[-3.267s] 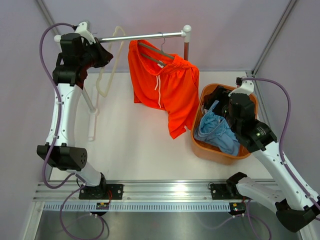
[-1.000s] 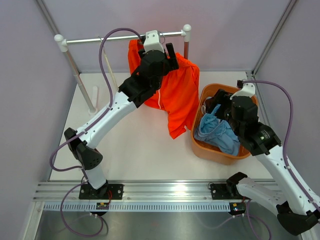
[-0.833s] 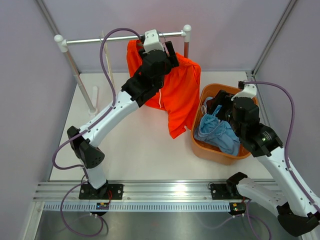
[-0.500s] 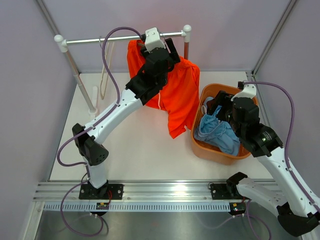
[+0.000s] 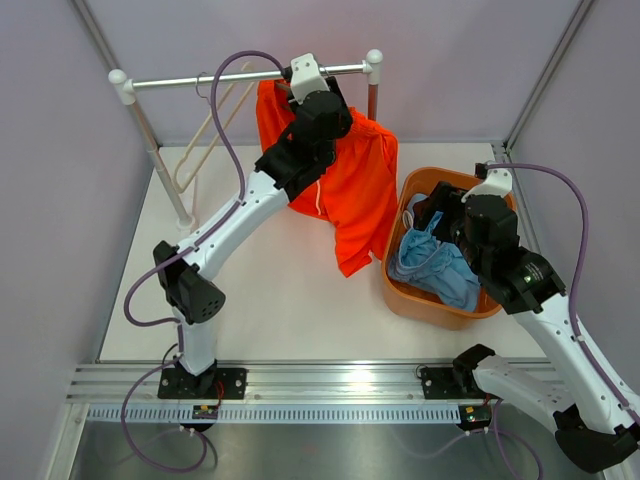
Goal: Remove the shorts from the hanger
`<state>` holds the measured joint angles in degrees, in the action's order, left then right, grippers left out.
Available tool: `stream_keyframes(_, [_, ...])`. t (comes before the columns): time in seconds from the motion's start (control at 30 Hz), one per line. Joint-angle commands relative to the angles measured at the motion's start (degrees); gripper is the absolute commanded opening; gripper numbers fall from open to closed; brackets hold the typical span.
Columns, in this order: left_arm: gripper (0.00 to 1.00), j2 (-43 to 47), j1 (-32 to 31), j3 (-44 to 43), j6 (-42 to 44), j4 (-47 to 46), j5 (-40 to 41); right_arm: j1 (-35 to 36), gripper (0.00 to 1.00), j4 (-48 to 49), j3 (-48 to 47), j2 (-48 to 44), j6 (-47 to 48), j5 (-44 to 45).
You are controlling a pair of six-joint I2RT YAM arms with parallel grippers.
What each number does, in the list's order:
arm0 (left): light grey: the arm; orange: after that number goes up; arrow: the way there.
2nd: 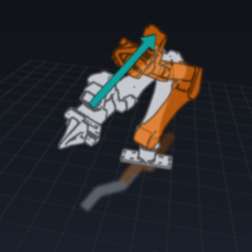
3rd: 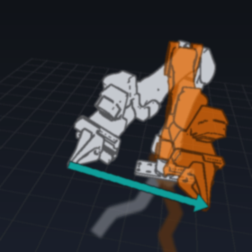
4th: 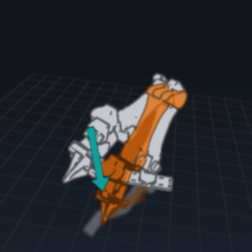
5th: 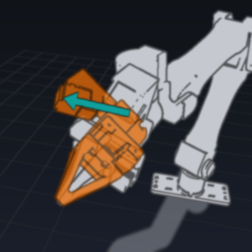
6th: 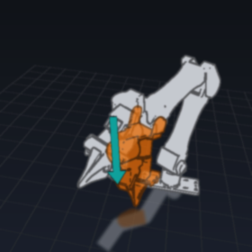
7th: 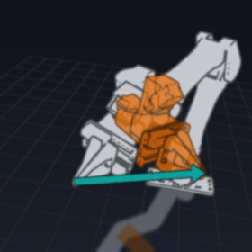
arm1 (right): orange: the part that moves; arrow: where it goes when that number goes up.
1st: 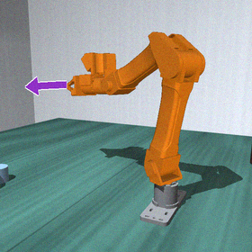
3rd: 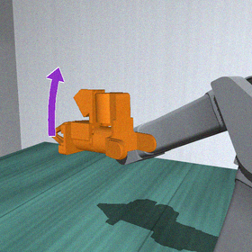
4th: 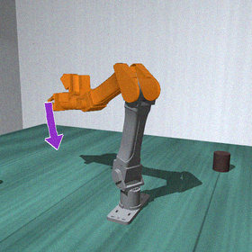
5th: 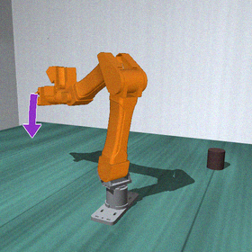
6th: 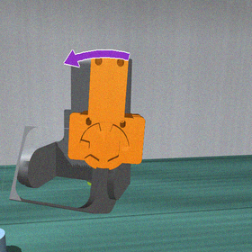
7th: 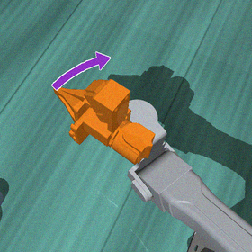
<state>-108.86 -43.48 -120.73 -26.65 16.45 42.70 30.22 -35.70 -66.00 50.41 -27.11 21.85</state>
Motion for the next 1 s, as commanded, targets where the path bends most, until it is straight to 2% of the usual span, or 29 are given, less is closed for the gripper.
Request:
stream_keyframes(0.0, [0.52,0.3,1.4,-1.9,-1.8,0.3,0.4,-0.2,0.84,0.7,-1.3,0.0,0.4,-0.1])
stream_keyframes(0.07, [0.49,0.5,2.3,-1.9,-2.0,1.1,-0.7,-0.2,0.84,0.8,-1.2,0.2,0.3,-0.2])
stream_keyframes(0.33, [0.24,3.6,5.0,0.7,-1.5,3.0,-4.6,-0.2,0.85,0.8,-1.6,0.1,0.0,-0.4])
stream_keyframes(0.73, [0.23,3.3,7.2,-3.0,5.6,4.6,-12.0,-0.2,0.84,0.9,-1.8,0.7,0.0,-0.8])
stream_keyframes(0.97, [0.28,1.4,7.6,-4.9,9.9,5.4,-14.8,-0.2,0.85,1.2,-1.6,0.7,0.0,-0.7])
